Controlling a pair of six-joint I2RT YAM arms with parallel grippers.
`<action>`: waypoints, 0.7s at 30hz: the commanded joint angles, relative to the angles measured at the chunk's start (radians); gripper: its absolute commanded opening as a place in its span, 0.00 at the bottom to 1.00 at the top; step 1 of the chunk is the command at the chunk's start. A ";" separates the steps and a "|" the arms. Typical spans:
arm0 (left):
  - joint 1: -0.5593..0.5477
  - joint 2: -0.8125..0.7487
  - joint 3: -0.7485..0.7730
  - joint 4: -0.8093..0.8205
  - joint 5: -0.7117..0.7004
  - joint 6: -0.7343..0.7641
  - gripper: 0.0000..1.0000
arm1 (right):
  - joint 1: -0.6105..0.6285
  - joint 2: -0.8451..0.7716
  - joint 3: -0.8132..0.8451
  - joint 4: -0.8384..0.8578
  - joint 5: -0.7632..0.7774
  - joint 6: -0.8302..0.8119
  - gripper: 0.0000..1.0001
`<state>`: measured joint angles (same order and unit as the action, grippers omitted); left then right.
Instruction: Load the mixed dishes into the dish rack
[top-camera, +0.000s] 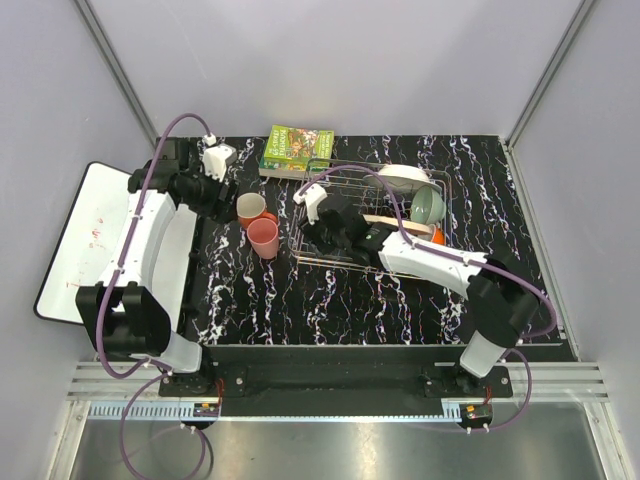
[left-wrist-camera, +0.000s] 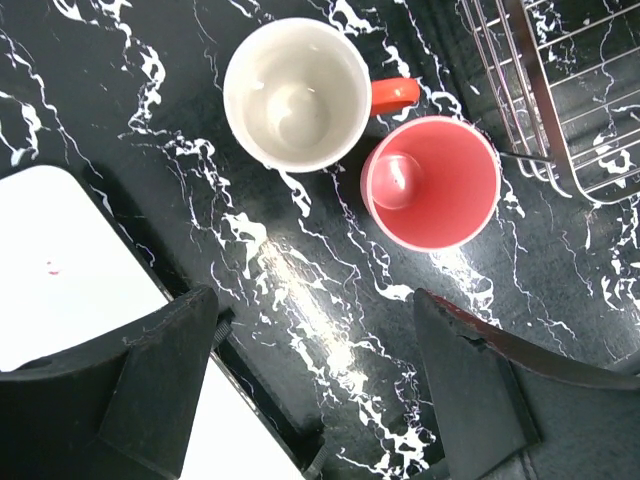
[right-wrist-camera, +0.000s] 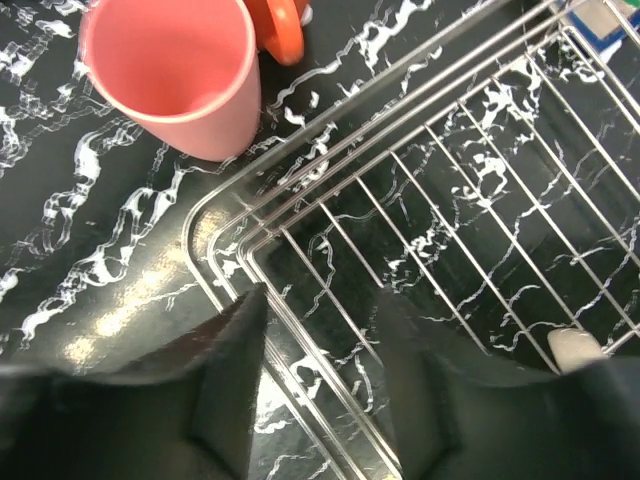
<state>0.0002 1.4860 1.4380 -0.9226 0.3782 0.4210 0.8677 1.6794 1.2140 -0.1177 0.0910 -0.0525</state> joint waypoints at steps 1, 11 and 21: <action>-0.002 -0.044 -0.004 0.008 0.044 0.013 0.82 | -0.004 0.031 0.016 0.036 0.061 0.034 0.40; -0.002 -0.038 -0.021 0.011 0.045 0.013 0.82 | -0.004 0.098 0.001 -0.033 0.092 0.083 0.20; -0.002 -0.024 -0.013 0.016 0.050 0.021 0.82 | -0.003 -0.050 -0.211 -0.083 0.021 0.192 0.11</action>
<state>-0.0010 1.4696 1.4178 -0.9287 0.4000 0.4294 0.8539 1.7046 1.1088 -0.0891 0.1673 0.0753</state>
